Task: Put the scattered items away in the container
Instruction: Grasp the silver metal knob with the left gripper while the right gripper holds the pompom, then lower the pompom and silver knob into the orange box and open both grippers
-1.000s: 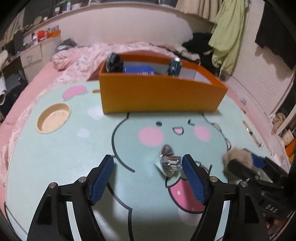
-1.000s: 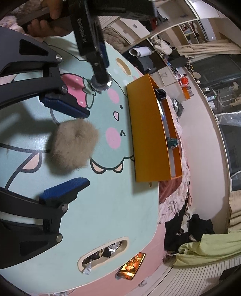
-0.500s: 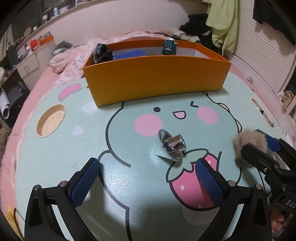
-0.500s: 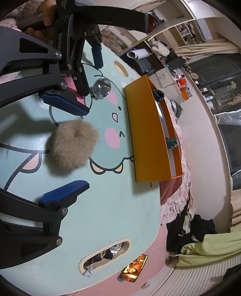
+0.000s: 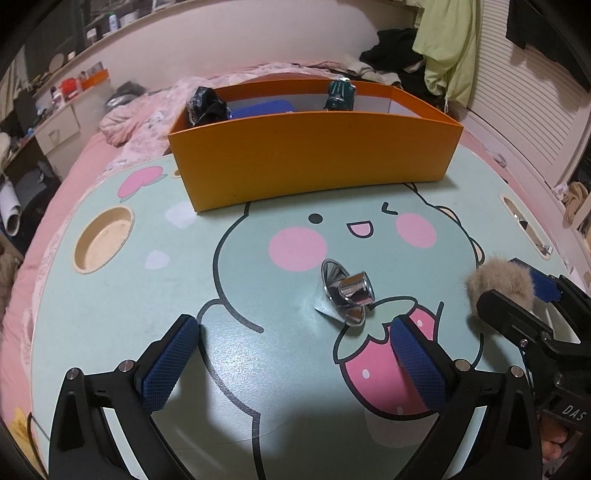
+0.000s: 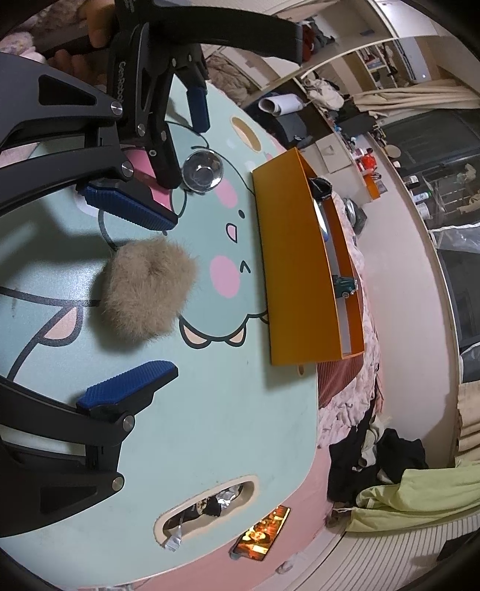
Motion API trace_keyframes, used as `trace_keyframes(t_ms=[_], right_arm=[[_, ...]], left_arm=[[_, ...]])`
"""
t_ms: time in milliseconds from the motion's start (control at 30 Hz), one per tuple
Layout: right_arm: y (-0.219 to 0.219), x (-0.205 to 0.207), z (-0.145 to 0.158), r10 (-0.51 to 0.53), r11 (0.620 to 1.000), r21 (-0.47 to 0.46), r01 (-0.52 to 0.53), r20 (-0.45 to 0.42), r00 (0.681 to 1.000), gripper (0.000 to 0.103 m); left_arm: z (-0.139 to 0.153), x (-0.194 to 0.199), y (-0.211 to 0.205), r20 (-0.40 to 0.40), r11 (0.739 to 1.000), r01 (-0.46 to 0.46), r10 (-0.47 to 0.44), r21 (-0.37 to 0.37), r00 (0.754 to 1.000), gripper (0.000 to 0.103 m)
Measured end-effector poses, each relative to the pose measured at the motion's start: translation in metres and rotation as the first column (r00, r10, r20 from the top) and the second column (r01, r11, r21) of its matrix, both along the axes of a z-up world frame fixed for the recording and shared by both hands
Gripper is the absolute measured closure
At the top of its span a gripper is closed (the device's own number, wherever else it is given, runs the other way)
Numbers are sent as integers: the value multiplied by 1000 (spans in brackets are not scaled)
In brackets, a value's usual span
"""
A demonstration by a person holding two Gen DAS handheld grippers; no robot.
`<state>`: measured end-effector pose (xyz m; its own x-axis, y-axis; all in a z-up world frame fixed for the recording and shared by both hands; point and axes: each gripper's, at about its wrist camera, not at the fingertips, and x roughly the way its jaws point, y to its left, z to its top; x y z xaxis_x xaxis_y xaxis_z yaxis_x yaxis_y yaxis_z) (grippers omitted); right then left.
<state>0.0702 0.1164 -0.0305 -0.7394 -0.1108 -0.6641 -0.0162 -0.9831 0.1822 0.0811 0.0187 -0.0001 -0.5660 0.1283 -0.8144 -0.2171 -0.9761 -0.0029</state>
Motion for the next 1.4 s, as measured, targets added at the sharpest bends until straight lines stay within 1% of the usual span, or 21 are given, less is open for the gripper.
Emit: trace_keyframes(t_ms=[133, 267, 433, 467, 533, 567, 600, 633, 667, 700, 867, 1067, 1400], right_arm=[[-3, -1, -1, -8, 999, 37, 7, 9, 1000, 30], [-9, -4, -1, -26, 994, 104, 24, 26, 999, 30], [-13, -5, -3, -50, 986, 163, 43, 43, 998, 30], [-13, -6, -3, -54, 984, 173, 46, 46, 997, 30], [-14, -6, -4, -60, 980, 193, 49, 51, 997, 30], [-15, -6, -4, -63, 978, 201, 51, 53, 997, 30], [-15, -7, -4, -62, 978, 202, 50, 51, 997, 30], [-15, -6, -4, -59, 978, 202, 48, 47, 997, 40], [-16, -5, -4, -55, 978, 203, 48, 32, 998, 61], [-17, -4, -4, -51, 977, 207, 46, 19, 999, 65], [-16, -2, -4, -32, 982, 185, 29, 11, 999, 65], [-16, -1, -2, -26, 985, 173, 26, -3, 1000, 65], [-17, -2, -2, -25, 983, 183, 24, 1, 1000, 65]], left_arm=[[1, 0, -2, -4, 1000, -3, 3, 14, 1000, 0], [1, -1, 2, -4, 1000, 14, -14, 5, 1000, 1], [3, -1, 12, -16, 999, 36, -37, -29, 999, 10], [4, -1, 13, -20, 999, 40, -41, -29, 999, 14], [6, 1, 13, -31, 998, 55, -55, -13, 998, 26], [7, 2, 12, -45, 998, 59, -60, -7, 997, 47], [8, 4, 11, -57, 998, 62, -62, -1, 996, 72], [9, 4, 10, -65, 998, 61, -61, 5, 996, 74], [9, 4, 8, -67, 998, 60, -59, 17, 996, 74], [10, 5, 6, -70, 998, 58, -56, 32, 996, 74], [17, 11, -4, -118, 994, 47, -35, 94, 992, 75], [20, 15, -9, -144, 992, 25, -8, 122, 990, 75], [20, 14, -11, -146, 990, 16, 4, 139, 989, 75]])
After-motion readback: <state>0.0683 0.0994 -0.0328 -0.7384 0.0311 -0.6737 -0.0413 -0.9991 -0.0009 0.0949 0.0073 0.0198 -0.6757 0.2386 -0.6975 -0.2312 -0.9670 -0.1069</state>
